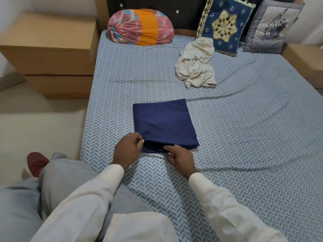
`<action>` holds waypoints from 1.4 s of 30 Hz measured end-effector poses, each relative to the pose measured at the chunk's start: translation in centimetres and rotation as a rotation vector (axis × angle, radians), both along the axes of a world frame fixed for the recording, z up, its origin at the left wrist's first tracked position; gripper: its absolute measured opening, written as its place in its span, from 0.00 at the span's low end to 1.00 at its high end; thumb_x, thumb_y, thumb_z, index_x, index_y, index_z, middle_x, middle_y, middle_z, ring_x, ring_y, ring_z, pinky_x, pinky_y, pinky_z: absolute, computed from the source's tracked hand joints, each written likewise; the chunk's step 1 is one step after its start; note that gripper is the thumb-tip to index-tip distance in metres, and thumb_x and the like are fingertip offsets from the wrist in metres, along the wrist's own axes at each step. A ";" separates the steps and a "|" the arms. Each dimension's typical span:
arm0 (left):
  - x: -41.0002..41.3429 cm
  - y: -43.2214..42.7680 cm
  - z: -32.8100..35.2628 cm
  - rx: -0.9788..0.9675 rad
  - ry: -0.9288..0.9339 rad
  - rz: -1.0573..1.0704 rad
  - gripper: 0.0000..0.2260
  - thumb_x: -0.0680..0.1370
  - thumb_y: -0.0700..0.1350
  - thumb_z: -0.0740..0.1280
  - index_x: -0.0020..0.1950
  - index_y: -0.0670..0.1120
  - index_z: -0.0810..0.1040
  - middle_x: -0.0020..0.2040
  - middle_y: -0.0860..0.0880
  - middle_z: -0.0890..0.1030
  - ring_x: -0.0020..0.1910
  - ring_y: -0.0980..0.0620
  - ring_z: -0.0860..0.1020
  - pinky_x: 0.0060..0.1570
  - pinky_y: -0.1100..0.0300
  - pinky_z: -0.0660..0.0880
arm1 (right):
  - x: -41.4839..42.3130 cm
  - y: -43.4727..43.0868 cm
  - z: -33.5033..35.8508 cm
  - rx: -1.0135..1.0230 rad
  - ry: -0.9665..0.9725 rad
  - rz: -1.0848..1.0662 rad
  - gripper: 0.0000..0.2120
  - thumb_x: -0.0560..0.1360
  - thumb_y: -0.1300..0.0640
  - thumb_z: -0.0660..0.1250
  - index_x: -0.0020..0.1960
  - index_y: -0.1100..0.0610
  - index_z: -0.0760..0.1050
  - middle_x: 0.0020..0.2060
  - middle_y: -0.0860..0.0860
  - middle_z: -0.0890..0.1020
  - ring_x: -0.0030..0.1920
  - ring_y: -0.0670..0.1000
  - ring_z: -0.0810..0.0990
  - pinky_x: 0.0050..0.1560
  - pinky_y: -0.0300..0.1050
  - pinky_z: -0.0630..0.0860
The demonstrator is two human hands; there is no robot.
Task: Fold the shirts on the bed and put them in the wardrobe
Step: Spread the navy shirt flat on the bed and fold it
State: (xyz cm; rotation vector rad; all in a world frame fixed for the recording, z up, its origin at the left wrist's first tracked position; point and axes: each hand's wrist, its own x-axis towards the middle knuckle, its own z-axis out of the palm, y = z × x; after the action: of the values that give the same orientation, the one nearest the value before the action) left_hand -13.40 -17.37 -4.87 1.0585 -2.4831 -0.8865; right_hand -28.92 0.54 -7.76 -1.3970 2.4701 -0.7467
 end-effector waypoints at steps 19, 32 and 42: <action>0.7 0.4 0.0 -0.016 0.128 -0.055 0.02 0.75 0.49 0.70 0.44 0.53 0.78 0.42 0.55 0.74 0.40 0.56 0.75 0.41 0.57 0.74 | 2.1 -3.9 -0.2 0.102 0.095 -0.155 0.18 0.76 0.48 0.55 0.53 0.56 0.79 0.51 0.55 0.79 0.48 0.60 0.72 0.47 0.54 0.73; 1.4 0.4 -1.2 -0.186 -0.222 -0.235 0.05 0.71 0.44 0.67 0.46 0.50 0.76 0.44 0.54 0.74 0.48 0.51 0.73 0.38 0.59 0.66 | -0.3 -0.9 2.2 -0.025 0.135 -0.300 0.10 0.75 0.46 0.64 0.38 0.50 0.73 0.37 0.45 0.74 0.41 0.48 0.72 0.34 0.45 0.69; -1.6 -0.2 -0.5 0.449 -0.124 0.327 0.26 0.73 0.56 0.72 0.62 0.39 0.71 0.56 0.42 0.78 0.56 0.41 0.77 0.56 0.50 0.74 | -6.7 0.1 3.3 0.228 -0.307 -0.733 0.29 0.71 0.46 0.71 0.65 0.59 0.67 0.62 0.58 0.72 0.61 0.63 0.72 0.57 0.55 0.71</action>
State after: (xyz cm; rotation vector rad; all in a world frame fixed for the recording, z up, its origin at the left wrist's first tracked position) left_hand -14.97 -17.57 -5.32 1.6510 -2.1527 -1.3355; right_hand -35.64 0.60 -4.45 -0.2439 2.6755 -0.6963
